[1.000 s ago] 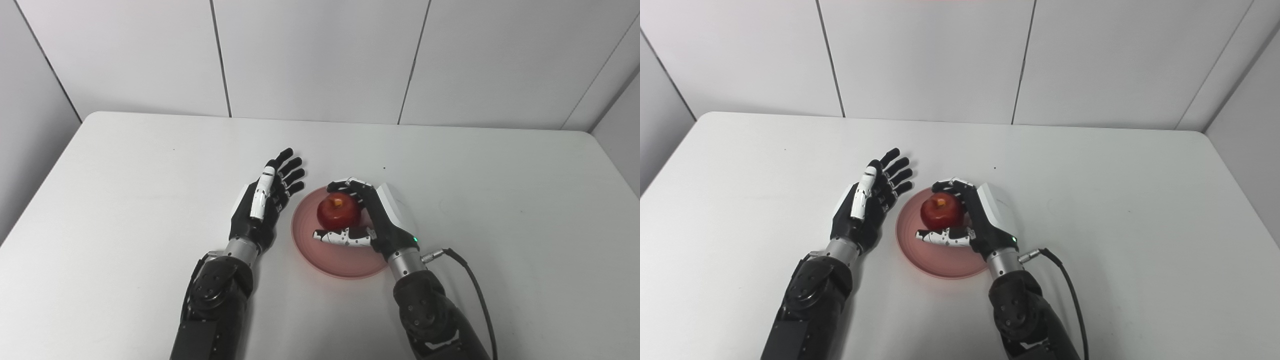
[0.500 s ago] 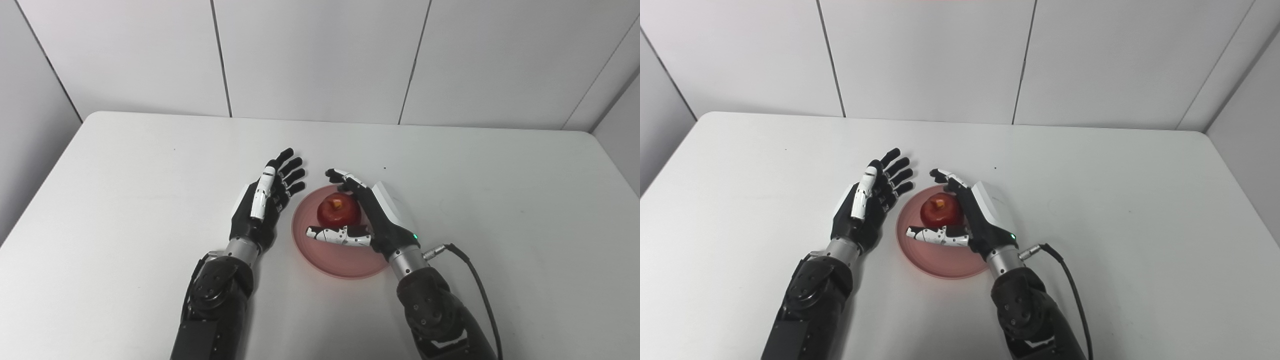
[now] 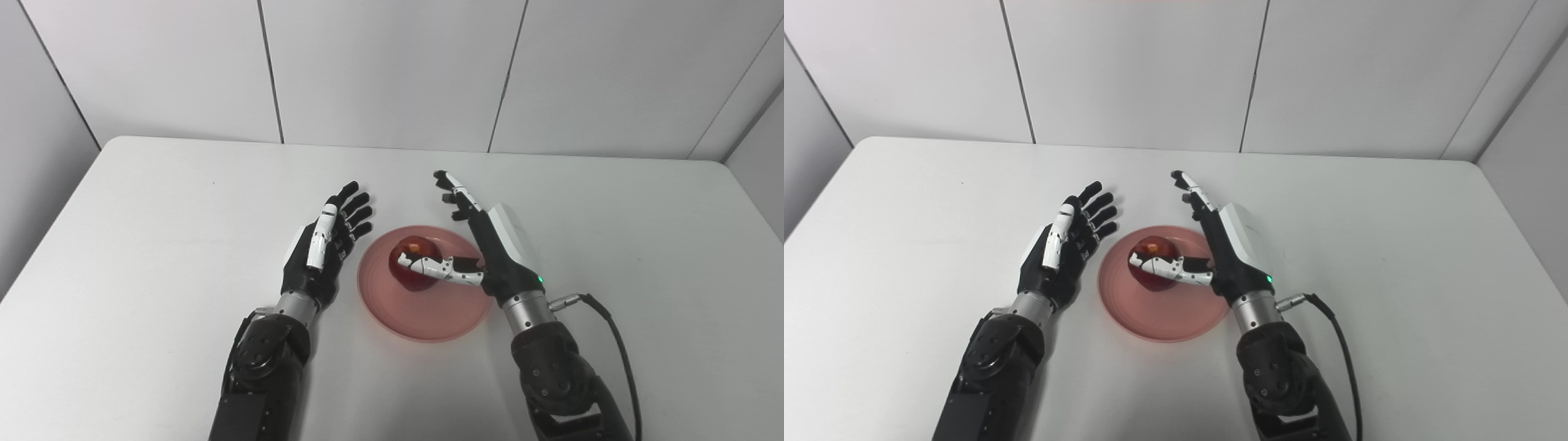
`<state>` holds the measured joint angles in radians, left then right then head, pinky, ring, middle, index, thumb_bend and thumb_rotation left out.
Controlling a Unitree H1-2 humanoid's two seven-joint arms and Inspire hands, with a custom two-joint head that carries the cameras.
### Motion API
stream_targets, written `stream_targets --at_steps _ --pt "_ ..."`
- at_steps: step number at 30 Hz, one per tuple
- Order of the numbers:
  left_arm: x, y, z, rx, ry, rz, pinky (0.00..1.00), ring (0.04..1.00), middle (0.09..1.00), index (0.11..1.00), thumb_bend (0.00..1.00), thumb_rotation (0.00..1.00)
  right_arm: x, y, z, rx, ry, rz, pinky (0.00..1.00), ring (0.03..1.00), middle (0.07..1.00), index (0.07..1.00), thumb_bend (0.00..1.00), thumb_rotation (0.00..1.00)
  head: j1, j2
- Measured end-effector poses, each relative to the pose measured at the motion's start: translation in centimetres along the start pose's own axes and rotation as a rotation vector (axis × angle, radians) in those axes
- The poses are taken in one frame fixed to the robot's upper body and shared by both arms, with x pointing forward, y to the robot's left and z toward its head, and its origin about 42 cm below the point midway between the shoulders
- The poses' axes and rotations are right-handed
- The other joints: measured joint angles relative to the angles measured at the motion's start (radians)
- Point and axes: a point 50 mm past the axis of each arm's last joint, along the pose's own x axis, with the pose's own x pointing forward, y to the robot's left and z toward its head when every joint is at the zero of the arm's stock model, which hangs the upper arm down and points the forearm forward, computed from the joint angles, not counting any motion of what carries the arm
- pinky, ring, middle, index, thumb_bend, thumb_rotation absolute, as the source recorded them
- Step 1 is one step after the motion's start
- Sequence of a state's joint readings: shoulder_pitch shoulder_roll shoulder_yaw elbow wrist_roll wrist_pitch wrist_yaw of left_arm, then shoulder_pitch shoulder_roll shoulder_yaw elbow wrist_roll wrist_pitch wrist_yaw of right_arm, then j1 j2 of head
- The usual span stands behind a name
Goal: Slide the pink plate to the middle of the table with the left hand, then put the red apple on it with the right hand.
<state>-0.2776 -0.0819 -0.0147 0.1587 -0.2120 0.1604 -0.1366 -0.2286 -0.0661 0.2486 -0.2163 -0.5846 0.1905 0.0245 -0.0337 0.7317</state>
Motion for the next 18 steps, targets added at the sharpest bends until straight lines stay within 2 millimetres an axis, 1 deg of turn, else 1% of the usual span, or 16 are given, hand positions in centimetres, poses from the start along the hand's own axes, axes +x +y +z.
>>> stream_targets --at_steps 4,7,9,11,14,16,18 --pt "0.0 0.1 0.0 -0.004 -0.001 0.005 0.86 0.877 0.886 0.869 0.35 1.0 -0.1 -1.1 0.1 -0.021 -0.007 -0.058 0.79 0.878 0.907 0.928 1.0 0.59 0.002 0.0" --pt "0.0 0.1 0.0 -0.004 -0.001 0.004 0.87 0.881 0.895 0.88 0.36 1.0 -0.1 -2.1 0.4 -0.028 -0.016 -0.109 0.79 0.874 0.899 0.929 1.0 0.64 -0.002 -0.002" --pt "0.0 0.0 0.0 -0.004 -0.001 0.004 0.87 0.881 0.896 0.88 0.36 1.0 -0.2 -2.9 0.1 -0.015 -0.009 -0.145 0.78 0.869 0.892 0.926 1.0 0.66 -0.003 -0.003" --pt "0.0 0.0 0.0 -0.004 -0.001 0.004 0.88 0.884 0.899 0.884 0.37 1.0 -0.3 -3.5 -0.4 0.002 0.006 -0.176 0.77 0.866 0.888 0.924 1.0 0.71 -0.003 -0.005" --pt "0.0 0.1 0.0 -0.003 -0.001 0.002 0.88 0.885 0.898 0.885 0.36 1.0 -0.7 -4.3 -1.2 0.004 0.033 -0.215 0.77 0.867 0.888 0.922 1.0 0.79 -0.003 -0.005" --pt "0.0 0.1 0.0 -0.003 -0.001 0.002 0.88 0.886 0.899 0.887 0.36 1.0 -1.2 -4.6 -1.8 0.0 0.054 -0.229 0.78 0.86 0.882 0.91 0.97 0.91 -0.003 -0.006" --pt "0.0 0.1 0.0 -0.002 -0.001 0.002 0.88 0.887 0.899 0.888 0.37 1.0 -1.8 -4.7 -2.5 0.002 0.085 -0.253 0.79 0.861 0.883 0.907 0.94 0.96 -0.003 -0.008"
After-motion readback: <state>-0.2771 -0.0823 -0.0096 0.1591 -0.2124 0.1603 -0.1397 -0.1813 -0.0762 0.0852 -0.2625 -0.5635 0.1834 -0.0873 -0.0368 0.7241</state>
